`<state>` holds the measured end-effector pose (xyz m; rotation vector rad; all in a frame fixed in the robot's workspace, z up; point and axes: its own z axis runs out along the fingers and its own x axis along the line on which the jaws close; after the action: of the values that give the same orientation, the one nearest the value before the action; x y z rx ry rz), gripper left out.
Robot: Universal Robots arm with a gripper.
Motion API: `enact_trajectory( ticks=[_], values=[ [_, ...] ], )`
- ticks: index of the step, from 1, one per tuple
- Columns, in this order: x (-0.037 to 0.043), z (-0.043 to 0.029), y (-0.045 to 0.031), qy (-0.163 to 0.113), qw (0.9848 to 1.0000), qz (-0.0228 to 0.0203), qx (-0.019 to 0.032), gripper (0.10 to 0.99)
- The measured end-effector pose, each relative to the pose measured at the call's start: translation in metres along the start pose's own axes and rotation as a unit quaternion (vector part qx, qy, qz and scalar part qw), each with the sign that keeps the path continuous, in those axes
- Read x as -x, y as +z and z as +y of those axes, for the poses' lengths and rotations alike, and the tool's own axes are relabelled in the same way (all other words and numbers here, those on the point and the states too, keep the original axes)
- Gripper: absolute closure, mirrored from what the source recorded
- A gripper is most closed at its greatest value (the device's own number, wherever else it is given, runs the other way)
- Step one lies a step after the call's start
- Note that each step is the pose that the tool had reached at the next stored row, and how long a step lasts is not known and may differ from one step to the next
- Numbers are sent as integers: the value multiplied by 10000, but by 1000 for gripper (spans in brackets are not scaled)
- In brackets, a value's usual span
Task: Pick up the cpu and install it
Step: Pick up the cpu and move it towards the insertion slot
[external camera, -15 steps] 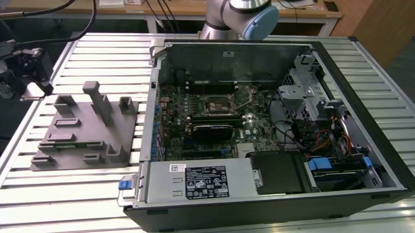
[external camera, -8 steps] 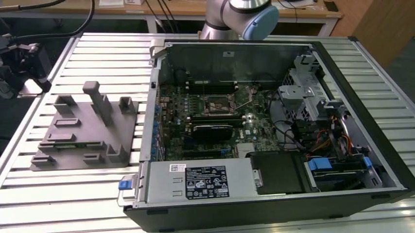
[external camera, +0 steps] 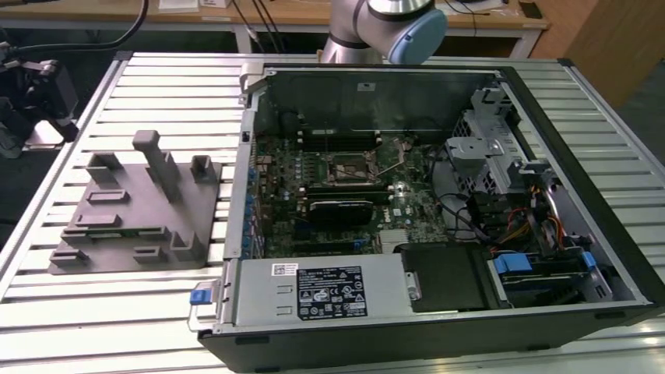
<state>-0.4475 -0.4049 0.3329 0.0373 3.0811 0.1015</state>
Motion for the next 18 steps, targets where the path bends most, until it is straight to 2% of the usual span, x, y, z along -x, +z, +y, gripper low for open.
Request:
enact_trajectory(
  ticks=[18],
  values=[
    [17,20,-295,-2,10000,-38,15,545]
  ],
)
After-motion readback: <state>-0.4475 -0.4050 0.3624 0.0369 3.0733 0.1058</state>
